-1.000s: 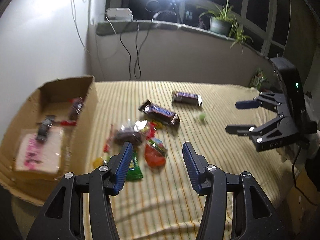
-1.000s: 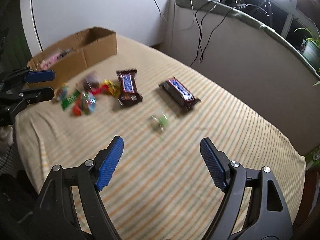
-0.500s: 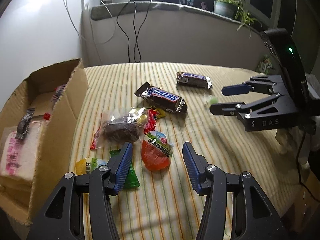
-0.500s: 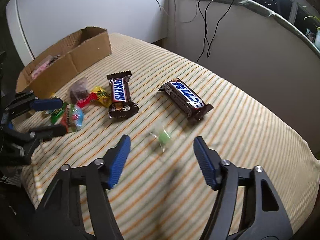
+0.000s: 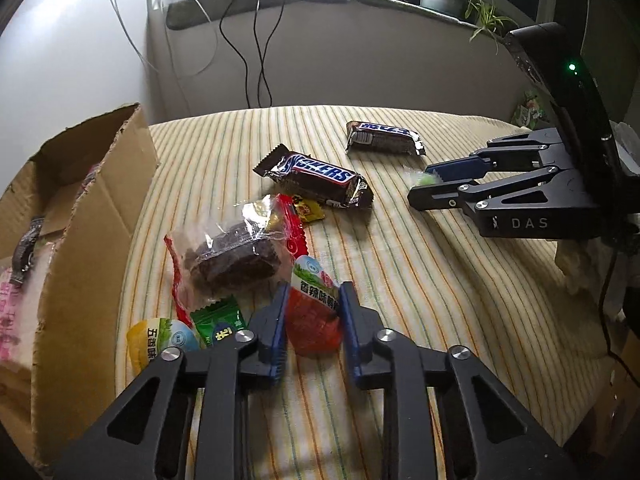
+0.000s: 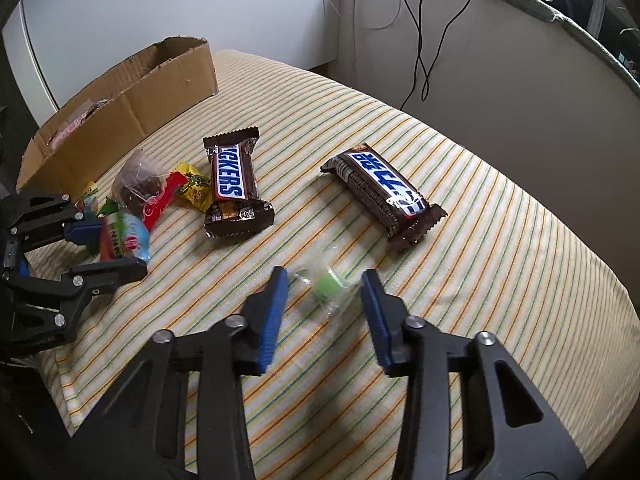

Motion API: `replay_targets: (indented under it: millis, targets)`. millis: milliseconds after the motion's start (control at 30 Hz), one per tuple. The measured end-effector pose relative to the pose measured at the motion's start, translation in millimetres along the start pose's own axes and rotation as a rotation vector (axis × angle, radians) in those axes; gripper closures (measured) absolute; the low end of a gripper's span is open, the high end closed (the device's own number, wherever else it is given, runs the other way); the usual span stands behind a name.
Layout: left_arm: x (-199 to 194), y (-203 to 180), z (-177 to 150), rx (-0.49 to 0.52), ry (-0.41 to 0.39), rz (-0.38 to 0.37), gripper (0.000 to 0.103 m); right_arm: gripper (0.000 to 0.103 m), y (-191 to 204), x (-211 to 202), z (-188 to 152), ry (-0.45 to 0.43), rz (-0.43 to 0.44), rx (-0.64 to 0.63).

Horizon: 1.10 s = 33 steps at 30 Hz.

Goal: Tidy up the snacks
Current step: 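Grasp the red-and-green candy with the left gripper while the right grasps the clear green-candy bag, then carry both held candies into the box and open both grippers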

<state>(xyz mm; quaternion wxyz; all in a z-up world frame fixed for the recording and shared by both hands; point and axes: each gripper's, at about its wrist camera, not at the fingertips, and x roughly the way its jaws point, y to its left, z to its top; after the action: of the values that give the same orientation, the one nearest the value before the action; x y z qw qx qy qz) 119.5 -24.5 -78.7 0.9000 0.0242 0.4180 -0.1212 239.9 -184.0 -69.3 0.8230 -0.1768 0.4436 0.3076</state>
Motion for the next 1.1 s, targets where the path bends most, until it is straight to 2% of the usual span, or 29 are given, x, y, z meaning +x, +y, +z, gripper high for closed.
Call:
replay_targets:
  millis: [67, 100, 333, 700, 867, 1100]
  targets:
    - [0.9, 0.7, -0.2, -0.001, 0.000, -0.002, 0.082, 0.080, 2.4, -0.1, -0.1, 0.002, -0.002, -0.010]
    - [0.4, 0.6, -0.5, -0.001, -0.002, -0.002, 0.082, 0.080, 3.7, 0.2, 0.5, 0.002, -0.005, -0.012]
    - [-2.8, 4.3, -1.0, -0.025, -0.010, -0.026, 0.082, 0.081, 8.3, -2.8, -2.4, -0.005, 0.001, -0.003]
    - [-33.2, 6.9, -2.2, -0.063, -0.070, -0.072, 0.082, 0.081, 15.6, -33.2, -1.0, -0.058, 0.015, -0.004]
    - [-57.5, 17.9, 3.2, -0.069, -0.122, -0.053, 0.082, 0.081, 24.2, -53.2, 8.1, -0.098, 0.030, -0.016]
    - [-82.9, 50.8, 8.6, -0.090, -0.173, 0.014, 0.082, 0.081, 47.7, -62.5, 41.7, -0.146, 0.052, -0.040]
